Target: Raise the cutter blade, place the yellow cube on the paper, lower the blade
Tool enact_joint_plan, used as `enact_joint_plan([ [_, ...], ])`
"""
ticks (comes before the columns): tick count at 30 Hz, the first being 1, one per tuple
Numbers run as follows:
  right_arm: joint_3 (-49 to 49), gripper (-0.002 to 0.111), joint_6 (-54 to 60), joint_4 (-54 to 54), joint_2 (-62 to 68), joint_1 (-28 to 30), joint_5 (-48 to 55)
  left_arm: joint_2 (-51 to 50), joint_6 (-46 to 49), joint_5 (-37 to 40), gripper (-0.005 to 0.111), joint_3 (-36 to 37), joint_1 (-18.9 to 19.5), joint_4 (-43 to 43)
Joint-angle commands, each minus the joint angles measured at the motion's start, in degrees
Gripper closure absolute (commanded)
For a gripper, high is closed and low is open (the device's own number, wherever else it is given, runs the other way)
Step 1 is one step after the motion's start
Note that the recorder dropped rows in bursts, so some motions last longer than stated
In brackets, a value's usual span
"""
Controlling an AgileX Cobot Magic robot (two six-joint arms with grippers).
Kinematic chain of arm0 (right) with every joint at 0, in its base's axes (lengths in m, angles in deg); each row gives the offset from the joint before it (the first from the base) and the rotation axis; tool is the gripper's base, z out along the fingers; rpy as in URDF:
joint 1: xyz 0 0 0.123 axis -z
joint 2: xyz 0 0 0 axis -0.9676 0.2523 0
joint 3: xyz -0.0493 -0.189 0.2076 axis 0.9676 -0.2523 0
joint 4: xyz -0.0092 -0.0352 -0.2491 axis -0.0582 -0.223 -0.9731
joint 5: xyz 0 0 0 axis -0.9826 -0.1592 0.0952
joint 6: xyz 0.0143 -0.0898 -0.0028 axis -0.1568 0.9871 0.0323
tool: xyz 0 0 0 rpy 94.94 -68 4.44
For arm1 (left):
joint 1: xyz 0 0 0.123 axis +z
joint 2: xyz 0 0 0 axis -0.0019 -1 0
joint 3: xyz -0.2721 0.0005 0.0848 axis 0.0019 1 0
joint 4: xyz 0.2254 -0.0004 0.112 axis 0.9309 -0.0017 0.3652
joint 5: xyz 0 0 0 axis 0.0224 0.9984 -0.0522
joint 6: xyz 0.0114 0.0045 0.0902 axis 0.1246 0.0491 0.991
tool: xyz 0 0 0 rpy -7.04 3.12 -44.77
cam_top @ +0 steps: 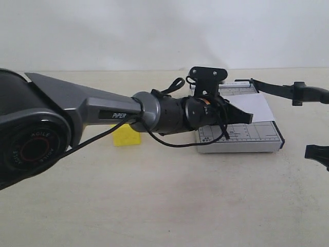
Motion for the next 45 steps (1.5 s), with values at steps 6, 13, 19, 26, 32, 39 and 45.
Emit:
enact_joint_plan([
  [6,0.2,0.109,-0.1,-0.4,0.1,0.2,-0.2,-4.4,0.6,10.5,0.102,-5.8,-0.2,1.7],
  [13,0.2,0.109,-0.1,-0.4,0.1,0.2,-0.2,-6.1,0.6,13.1,0.102,-9.4,-0.3,2.0],
  [19,0.2,0.109,-0.1,-0.4,0.1,0.2,-0.2,-6.1,0.0,11.8,0.102,-9.4,-0.3,1.8],
  [26,0.2,0.109,-0.1,-0.4,0.1,0.2,-0.2,-6.0,0.0,9.8,0.102,-9.4,-0.3,1.8],
  [32,0.2,0.109,-0.1,-0.4,0.1,0.2,-0.2,-1.8,-0.3,8.6,0.102,-9.4,-0.3,1.8],
  [39,0.2,0.109,-0.1,-0.4,0.1,0.2,0.0,8.3,-0.3,5.9,0.102,-7.4,-0.3,1.2],
  [45,0.2,0.109,-0.1,-0.4,0.1,0.2,0.2,21.2,5.4,-22.1,0.102,17.3,-1.9,-7.7],
])
